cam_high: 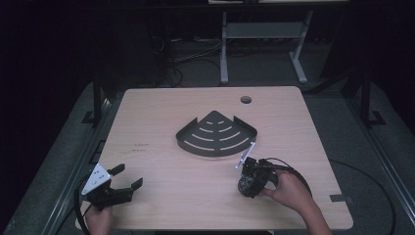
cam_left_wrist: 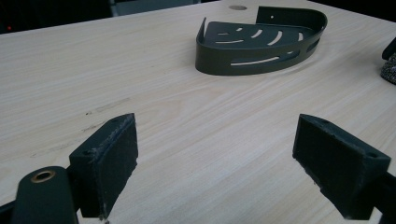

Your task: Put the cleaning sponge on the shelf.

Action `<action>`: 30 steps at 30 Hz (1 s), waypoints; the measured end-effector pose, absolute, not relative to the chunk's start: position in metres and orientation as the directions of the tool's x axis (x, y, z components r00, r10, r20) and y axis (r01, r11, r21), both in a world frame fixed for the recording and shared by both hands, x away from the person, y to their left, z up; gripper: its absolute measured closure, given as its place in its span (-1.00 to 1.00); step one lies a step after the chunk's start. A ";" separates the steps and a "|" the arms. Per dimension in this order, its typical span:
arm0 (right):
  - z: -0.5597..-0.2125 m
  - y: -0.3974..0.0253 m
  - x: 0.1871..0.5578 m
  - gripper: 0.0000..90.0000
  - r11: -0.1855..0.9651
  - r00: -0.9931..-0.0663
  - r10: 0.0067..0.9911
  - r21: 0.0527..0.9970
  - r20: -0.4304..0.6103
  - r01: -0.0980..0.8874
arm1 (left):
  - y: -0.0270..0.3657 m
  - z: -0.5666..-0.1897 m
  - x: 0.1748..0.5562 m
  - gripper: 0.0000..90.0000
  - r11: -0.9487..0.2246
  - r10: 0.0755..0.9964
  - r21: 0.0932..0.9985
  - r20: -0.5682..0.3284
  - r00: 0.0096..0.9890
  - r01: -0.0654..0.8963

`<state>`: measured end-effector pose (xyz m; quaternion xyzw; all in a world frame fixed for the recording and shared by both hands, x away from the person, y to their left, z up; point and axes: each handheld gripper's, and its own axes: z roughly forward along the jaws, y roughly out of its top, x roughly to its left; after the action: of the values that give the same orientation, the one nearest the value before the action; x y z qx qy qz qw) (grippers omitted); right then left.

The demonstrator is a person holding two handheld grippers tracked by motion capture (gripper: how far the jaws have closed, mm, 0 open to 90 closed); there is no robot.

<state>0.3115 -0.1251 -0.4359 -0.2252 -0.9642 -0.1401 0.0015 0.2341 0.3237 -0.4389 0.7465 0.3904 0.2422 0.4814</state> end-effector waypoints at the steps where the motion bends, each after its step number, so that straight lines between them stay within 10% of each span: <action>1: -0.436 -0.125 0.312 -0.36 0.861 -0.899 0.431 0.266 0.072 0.434 | 0.324 -0.439 0.234 -0.70 -0.232 0.816 0.908 -0.015 0.578 0.350; 30: -0.399 -0.106 0.340 -0.27 0.876 -0.917 0.394 0.277 0.065 0.395 | 0.325 -0.438 0.233 -0.70 -0.219 0.818 0.911 -0.024 0.575 0.348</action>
<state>0.3405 -0.1064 -0.3995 -0.2037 -0.9685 -0.1436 0.0032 0.2331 0.3255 -0.4383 0.7425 0.3926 0.2412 0.4862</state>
